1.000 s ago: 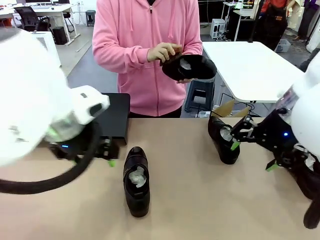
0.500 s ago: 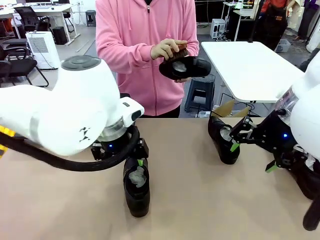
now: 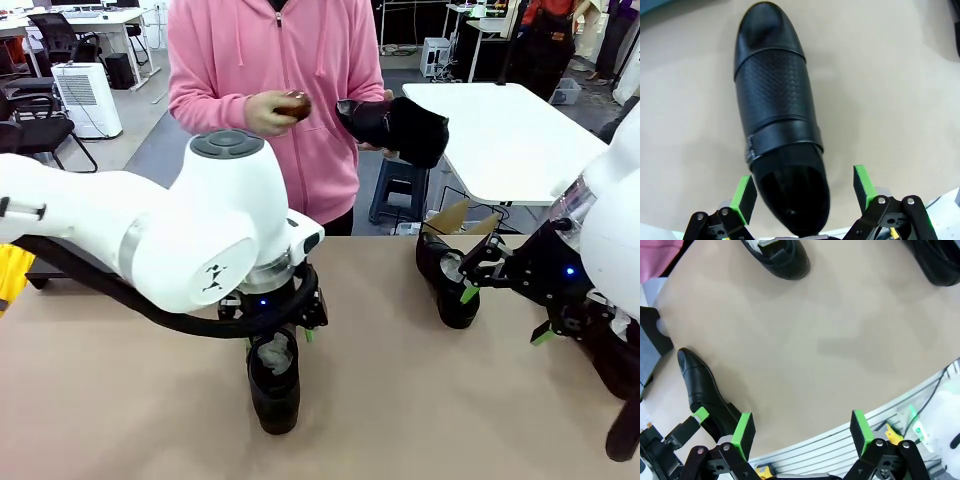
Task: Organize the shoes by placing them on the stand.
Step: Place the Shoe from the middle of the table onto the Shoes Stand.
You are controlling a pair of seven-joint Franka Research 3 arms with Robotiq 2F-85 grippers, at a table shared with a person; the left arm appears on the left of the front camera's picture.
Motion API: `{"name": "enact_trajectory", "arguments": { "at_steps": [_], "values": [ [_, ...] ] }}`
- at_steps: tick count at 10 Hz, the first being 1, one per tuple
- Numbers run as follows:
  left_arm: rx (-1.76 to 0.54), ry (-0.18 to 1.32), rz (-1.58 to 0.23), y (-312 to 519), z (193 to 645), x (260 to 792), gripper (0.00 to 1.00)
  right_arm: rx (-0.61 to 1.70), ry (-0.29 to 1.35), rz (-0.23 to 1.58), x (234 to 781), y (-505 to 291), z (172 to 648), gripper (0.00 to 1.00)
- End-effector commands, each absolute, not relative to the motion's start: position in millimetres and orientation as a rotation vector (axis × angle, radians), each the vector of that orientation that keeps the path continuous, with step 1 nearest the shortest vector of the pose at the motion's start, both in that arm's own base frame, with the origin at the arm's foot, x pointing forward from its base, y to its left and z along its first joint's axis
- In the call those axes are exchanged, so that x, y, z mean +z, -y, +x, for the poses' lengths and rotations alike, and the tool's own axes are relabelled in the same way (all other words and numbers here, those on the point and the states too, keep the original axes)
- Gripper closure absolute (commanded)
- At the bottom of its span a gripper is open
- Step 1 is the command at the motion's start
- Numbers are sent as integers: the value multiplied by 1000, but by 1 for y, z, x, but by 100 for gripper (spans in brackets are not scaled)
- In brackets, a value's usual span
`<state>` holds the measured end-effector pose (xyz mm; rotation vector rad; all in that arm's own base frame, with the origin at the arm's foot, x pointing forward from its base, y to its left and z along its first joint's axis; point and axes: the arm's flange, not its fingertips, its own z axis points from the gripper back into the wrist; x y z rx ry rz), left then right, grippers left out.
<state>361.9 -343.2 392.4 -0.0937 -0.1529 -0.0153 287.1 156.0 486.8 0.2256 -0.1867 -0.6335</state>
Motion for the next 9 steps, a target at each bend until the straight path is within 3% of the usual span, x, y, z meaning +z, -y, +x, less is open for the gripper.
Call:
{"name": "enact_trajectory", "arguments": {
  "at_steps": [1,9],
  "values": [
    [-8,154,-71,366,367,389,0,-611,190,238,485,-157,290,0],
    [21,129,-49,376,376,359,0,-611,190,238,485,-157,290,0]
  ]
}}
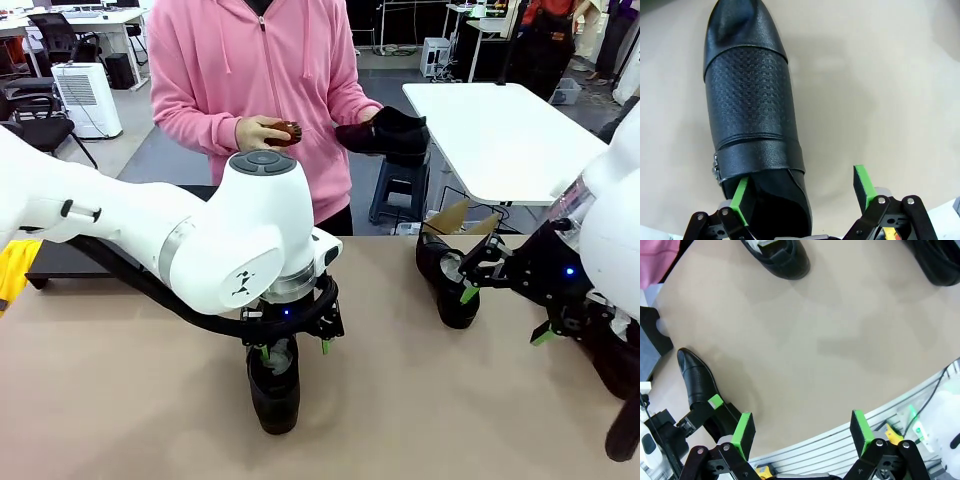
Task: Organize the shoes by placing them on the stand.
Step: Place the Shoe from the middle of the table onto the Shoes Stand.
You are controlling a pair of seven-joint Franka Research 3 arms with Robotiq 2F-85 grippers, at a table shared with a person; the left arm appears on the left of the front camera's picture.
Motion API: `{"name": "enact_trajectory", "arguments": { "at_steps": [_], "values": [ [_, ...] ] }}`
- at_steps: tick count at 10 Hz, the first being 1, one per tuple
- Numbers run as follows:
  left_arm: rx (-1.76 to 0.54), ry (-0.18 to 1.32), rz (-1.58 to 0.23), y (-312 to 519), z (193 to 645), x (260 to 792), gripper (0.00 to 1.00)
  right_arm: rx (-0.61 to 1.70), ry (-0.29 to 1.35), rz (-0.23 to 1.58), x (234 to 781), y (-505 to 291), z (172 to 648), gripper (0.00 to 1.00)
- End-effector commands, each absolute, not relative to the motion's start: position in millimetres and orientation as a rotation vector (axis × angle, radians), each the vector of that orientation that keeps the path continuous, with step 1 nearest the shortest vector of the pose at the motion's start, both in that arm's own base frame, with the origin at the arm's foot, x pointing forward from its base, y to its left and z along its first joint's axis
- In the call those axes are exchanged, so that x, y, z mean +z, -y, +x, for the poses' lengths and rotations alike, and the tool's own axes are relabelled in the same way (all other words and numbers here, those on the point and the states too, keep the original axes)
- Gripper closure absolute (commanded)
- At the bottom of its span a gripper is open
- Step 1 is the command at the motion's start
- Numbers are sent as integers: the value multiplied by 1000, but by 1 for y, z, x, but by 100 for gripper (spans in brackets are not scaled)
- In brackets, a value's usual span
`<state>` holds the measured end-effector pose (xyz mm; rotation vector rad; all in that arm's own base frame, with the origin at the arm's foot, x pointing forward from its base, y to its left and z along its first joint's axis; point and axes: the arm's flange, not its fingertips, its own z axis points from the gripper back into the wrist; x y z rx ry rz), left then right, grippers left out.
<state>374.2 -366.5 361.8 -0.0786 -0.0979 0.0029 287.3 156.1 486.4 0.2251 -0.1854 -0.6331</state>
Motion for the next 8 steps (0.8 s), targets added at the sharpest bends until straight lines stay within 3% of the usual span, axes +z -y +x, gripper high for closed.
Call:
{"name": "enact_trajectory", "arguments": {
  "at_steps": [1,3,8],
  "values": [
    [14,140,-42,380,373,360,0,-633,185,225,486,-156,287,0],
    [4,136,-39,385,371,359,0,-545,110,163,479,-157,276,0],
    [32,149,1,387,376,345,0,-588,117,184,478,-159,278,0]
  ]
}}
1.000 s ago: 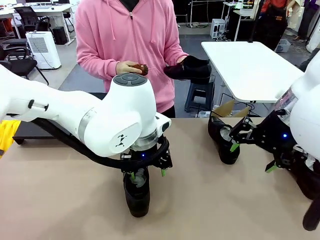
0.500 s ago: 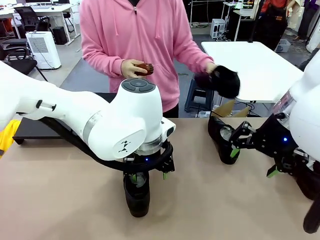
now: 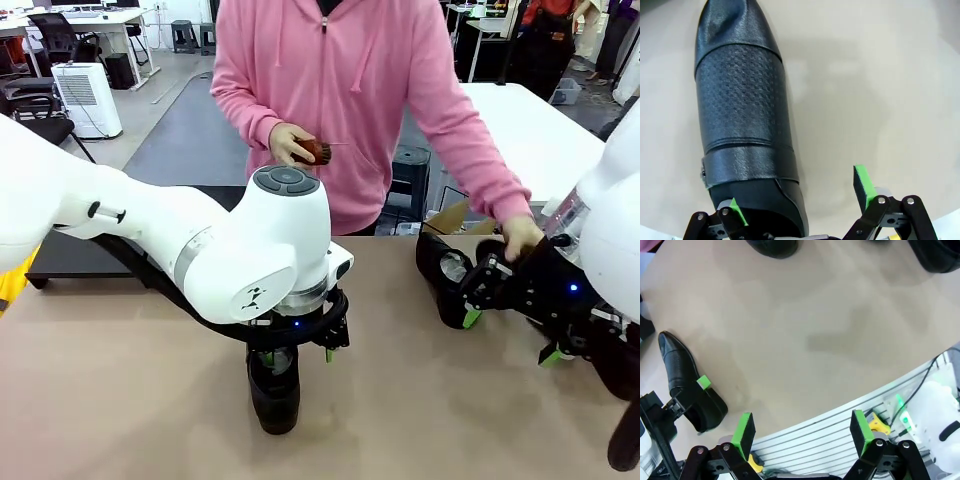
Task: Organize the shoes by placing them on the stand.
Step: Place the Shoe from the middle of the table onto the Shoes Stand.
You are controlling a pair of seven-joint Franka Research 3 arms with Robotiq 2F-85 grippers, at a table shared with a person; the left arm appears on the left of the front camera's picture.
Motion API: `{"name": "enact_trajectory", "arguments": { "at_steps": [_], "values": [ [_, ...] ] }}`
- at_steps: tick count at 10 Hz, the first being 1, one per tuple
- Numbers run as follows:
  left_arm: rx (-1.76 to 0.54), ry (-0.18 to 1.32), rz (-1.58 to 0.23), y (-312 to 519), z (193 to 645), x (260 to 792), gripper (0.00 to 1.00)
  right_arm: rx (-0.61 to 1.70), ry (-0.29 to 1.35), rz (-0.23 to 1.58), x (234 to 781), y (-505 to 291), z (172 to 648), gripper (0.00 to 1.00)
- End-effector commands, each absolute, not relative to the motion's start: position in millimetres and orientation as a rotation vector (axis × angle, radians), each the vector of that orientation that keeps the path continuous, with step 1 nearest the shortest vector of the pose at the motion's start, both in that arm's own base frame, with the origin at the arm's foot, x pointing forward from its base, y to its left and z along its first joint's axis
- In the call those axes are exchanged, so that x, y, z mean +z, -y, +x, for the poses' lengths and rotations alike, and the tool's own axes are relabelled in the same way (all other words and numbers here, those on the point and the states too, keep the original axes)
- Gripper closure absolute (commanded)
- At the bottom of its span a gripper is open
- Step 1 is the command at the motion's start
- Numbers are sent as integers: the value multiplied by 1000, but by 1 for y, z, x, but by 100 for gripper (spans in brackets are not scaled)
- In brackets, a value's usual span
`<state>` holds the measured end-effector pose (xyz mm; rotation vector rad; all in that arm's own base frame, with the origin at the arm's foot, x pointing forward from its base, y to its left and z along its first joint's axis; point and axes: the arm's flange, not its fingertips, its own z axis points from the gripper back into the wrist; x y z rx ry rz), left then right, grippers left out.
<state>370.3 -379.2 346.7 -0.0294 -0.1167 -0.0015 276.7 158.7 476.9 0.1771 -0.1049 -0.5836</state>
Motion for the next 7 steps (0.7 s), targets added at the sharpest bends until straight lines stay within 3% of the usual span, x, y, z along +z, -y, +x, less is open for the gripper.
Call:
{"name": "enact_trajectory", "arguments": {
  "at_steps": [1,7],
  "values": [
    [25,148,9,386,377,343,11,-588,117,184,478,-159,278,0],
    [32,138,32,386,378,343,94,-588,117,184,478,-159,278,0]
  ]
}}
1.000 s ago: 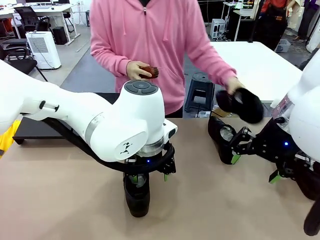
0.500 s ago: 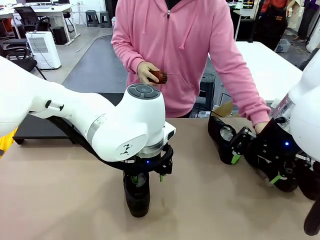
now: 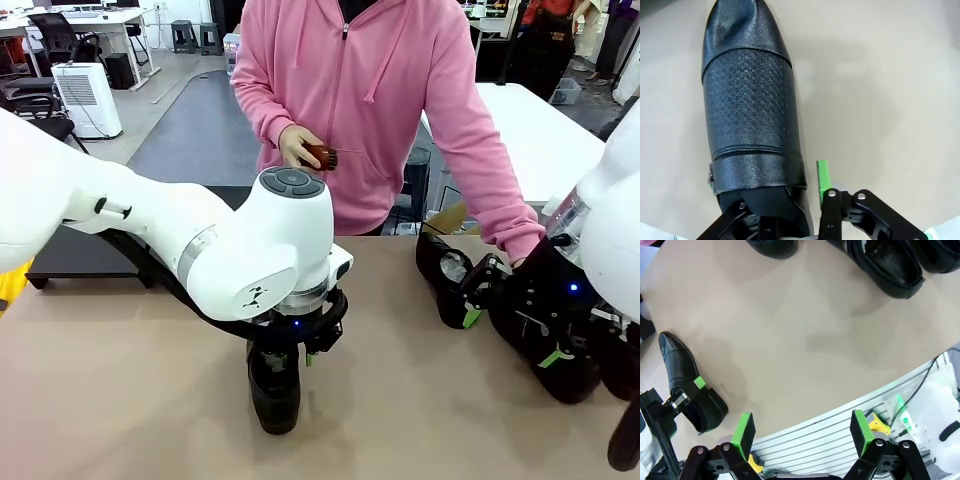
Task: Organize the shoes by placing them on the stand.
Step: Place the Shoe from the middle of the table onto the Shoes Stand.
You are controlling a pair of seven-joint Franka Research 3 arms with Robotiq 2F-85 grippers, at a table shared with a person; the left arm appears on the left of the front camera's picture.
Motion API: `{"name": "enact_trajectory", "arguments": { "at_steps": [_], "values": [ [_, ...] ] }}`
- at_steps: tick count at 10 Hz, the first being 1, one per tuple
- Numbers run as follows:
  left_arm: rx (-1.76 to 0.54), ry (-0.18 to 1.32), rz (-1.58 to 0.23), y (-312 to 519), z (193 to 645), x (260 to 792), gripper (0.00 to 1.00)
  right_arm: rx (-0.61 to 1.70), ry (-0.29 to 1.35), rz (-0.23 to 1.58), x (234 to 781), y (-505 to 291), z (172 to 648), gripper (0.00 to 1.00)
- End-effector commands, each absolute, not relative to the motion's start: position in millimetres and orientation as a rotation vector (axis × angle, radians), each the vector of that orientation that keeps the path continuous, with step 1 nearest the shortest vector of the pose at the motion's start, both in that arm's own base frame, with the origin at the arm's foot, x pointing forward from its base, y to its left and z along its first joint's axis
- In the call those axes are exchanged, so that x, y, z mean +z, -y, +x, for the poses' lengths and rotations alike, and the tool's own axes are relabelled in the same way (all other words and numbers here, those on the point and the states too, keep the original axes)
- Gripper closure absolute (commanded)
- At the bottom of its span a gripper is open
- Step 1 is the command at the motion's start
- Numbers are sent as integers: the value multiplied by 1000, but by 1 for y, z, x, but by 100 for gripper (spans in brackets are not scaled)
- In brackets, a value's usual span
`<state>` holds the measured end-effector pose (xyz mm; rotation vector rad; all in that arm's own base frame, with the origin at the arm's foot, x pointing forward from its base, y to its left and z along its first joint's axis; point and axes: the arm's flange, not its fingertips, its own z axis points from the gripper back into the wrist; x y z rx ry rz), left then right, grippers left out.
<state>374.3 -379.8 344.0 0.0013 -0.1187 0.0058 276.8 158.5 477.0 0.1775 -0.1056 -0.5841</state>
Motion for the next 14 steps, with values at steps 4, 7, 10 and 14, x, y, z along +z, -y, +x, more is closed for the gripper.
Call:
{"name": "enact_trajectory", "arguments": {
  "at_steps": [4,7,10,14],
  "values": [
    [9,132,38,382,374,346,100,-588,117,184,478,-159,278,0],
    [-9,165,-3,373,369,358,100,-588,117,184,478,-159,278,0],
    [-61,126,-125,355,345,414,100,-588,117,184,478,-159,278,0],
    [-361,143,-20,261,302,550,100,-588,117,184,478,-159,278,0]
  ]
}}
